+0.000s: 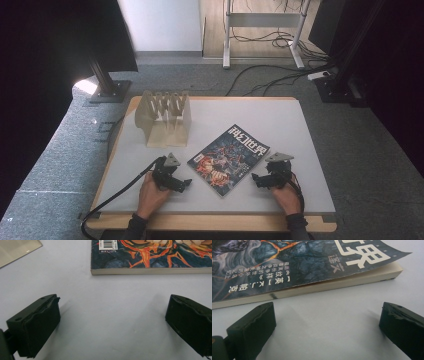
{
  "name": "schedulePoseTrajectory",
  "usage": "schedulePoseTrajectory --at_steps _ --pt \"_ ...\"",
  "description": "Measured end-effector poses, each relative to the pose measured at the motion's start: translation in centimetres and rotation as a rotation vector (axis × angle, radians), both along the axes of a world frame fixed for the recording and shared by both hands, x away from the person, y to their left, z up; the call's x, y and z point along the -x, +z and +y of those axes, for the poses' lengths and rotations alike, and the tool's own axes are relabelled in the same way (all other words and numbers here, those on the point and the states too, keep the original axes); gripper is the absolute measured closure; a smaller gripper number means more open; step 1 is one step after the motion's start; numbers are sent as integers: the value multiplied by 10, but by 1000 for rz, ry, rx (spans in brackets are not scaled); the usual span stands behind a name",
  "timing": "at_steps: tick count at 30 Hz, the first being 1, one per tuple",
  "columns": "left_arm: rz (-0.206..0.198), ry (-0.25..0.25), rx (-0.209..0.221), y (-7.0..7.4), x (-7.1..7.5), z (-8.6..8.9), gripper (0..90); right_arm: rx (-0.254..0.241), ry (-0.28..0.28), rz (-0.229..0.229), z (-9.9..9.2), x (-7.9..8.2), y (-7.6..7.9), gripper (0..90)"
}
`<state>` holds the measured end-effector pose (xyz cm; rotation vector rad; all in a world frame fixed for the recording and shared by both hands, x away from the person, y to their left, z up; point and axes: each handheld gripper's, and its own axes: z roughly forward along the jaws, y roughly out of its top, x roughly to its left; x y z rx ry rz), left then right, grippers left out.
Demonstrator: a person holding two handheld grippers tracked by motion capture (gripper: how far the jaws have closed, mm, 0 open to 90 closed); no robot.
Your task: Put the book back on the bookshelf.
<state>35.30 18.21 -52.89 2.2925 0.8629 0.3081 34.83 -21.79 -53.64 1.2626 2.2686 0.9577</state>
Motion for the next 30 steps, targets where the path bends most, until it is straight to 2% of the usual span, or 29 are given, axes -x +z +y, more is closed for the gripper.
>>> schedulePoseTrajectory --at_steps 9,10,13,14,18,22,25,26,28,30 --pt "5 -6 -1 0 -1 0 0 0 -5 7 1 0 1 1" --pt "15 -20 -7 2 -2 1 0 2 2 22 1 -1 2 0" --pt "37 -33 -17 5 -4 1 0 -2 14 29 1 -1 4 0" --pt "61 -53 -5 9 -8 0 0 -3 16 11 0 -1 8 0" --pt "47 -74 -8 19 -13 -4 0 -24 20 -26 -3 -2 19 0" --pt "32 -100 -9 35 -21 -14 0 -19 31 -33 -4 -6 26 0" --pt "31 -119 8 45 -29 -22 0 -19 45 -40 -3 -15 33 0" --pt "27 -129 5 48 -35 -29 0 -20 50 -43 -2 -18 34 0" --pt "27 -132 2 50 -38 -33 0 -21 55 -41 -1 -21 35 0" --pt "23 -150 -9 52 -43 -41 0 -19 68 -42 1 -31 36 0"
